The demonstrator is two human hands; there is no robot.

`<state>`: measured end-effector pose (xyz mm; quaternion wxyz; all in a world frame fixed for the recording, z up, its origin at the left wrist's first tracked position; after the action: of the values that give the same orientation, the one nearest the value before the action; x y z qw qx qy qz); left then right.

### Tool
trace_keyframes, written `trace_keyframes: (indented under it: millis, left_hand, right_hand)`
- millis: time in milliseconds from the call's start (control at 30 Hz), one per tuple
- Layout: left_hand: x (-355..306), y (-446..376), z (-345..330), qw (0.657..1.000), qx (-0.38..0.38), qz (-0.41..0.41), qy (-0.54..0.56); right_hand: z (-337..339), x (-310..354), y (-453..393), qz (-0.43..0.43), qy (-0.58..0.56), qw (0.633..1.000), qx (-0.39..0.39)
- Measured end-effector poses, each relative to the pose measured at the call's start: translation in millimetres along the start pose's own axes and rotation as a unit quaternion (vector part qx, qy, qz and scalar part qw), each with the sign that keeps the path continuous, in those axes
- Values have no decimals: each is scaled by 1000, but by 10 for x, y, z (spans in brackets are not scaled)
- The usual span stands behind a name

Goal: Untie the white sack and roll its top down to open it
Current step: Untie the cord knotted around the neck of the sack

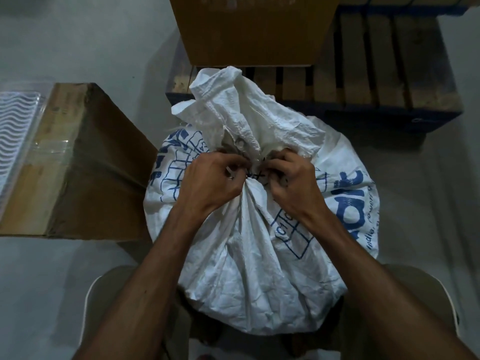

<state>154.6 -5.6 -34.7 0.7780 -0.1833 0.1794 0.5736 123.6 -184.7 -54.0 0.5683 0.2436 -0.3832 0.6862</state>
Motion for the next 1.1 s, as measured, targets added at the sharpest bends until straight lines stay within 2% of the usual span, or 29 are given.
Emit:
trace_keyframes:
  millis: [133, 433, 567, 800, 967, 1100]
  left_hand:
    - [30, -24, -21, 997, 16, 52, 53]
    - [226, 7, -68, 991, 93, 90, 13]
    - [232, 29, -90, 993, 86, 80, 14]
    - [89, 103, -80, 999, 16, 51, 6]
    - [107, 118, -47, 997, 48, 46, 40]
    - [134, 132, -48, 997, 48, 47, 36]
  right_hand:
    - [-72, -54, 47, 12, 21, 999, 23]
    - [-197, -28, 107, 23, 44, 996, 70]
    - [-247, -16, 118, 15, 73, 995, 72]
    - [-198, 16, 117, -18, 133, 990, 47]
    - [-231, 108, 175, 1, 184, 982, 48]
    - [-207, 123, 178, 11, 183, 981, 56]
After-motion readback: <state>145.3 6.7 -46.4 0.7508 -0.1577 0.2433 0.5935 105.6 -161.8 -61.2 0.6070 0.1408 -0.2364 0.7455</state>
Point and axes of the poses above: each hand's wrist, its own y-axis away from the middle knuckle, its own z-axis out of the back of the hand, x = y × z, the point moved 4 cm from there along -y, towards the middle knuckle, and after that the axes turned 8 degrees about -y, right-handed, at the moved point
